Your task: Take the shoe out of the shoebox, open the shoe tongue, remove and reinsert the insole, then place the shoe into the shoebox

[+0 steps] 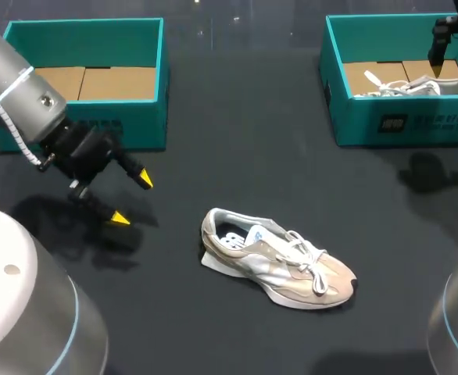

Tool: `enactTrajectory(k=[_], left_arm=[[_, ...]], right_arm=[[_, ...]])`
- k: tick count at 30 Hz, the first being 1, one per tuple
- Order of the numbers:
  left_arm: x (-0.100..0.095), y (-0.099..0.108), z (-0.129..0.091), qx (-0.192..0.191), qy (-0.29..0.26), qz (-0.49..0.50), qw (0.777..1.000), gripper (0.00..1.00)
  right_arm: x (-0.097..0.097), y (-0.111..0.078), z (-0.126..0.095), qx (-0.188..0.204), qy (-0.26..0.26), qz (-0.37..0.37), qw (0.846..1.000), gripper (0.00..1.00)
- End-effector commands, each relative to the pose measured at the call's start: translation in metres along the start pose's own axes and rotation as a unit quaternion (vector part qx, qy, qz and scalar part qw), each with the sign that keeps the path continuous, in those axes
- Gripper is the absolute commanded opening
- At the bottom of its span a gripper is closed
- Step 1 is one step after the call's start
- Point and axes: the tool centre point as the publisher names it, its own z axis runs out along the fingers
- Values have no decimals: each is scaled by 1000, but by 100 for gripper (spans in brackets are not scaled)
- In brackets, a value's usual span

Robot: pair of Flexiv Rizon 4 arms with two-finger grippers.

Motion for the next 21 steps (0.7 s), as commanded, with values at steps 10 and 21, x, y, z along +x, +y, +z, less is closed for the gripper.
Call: enactTrajectory(k=[10, 21], left_arm=[[0, 19, 12, 84, -19, -27, 996, 100], [23, 55, 21, 176, -80, -63, 979, 100]], right_arm=[[0, 0, 0, 0, 0, 0, 1000, 100], [0, 0, 0, 0, 0, 0, 1000, 100]])
